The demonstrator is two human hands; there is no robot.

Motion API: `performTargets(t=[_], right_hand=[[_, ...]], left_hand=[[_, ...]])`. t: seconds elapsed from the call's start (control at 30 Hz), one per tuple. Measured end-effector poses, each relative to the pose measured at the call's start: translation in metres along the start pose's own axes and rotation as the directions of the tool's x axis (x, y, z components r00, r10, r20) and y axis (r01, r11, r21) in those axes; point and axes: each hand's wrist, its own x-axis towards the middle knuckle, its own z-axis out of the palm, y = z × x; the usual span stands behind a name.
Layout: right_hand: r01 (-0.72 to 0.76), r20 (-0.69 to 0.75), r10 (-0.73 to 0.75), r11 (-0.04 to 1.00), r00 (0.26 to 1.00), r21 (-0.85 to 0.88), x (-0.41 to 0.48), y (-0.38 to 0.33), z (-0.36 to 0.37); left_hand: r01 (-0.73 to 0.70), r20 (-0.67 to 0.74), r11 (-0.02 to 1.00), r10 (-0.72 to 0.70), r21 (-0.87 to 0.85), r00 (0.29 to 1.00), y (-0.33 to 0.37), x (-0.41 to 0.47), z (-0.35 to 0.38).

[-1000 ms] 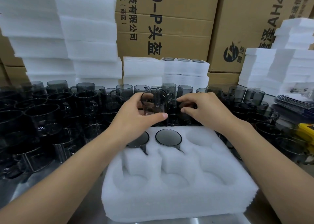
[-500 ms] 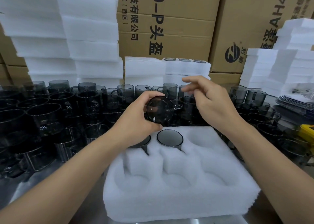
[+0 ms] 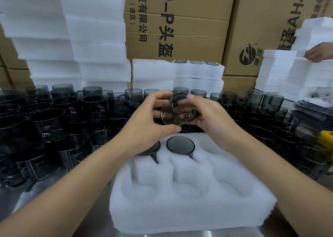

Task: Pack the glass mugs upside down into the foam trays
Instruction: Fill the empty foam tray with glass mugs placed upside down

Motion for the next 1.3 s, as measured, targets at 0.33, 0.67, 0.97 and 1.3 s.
performTargets(t=[0.33,0.67,0.97,1.3], right_hand=[[-0.096,0.001,0.099,0.964,0.995,0.248,0.0,-0.003,0.003],[-0.09,0.04,0.083,0.974,0.996,0.209,0.001,0.0,0.001],[-0.031,0.036,0.027,0.994,0.999,0.108,0.003,0.004,-0.002],[0.232,0.22,-0.169,0.924,0.961,-0.305,-0.009,-0.009,-0.009]], left_hand=[[0.011,-0.032,0.997,-0.013,-0.079,0.999,0.006,-0.002,0.002],[0.168,-0.077,0.96,-0.189,-0.223,0.979,0.005,0.003,0.002],[0.212,-0.052,0.932,-0.237,-0.294,0.97,0.006,0.004,-0.003],[0.298,0.03,0.929,-0.299,-0.218,0.954,0.005,0.005,-0.004]])
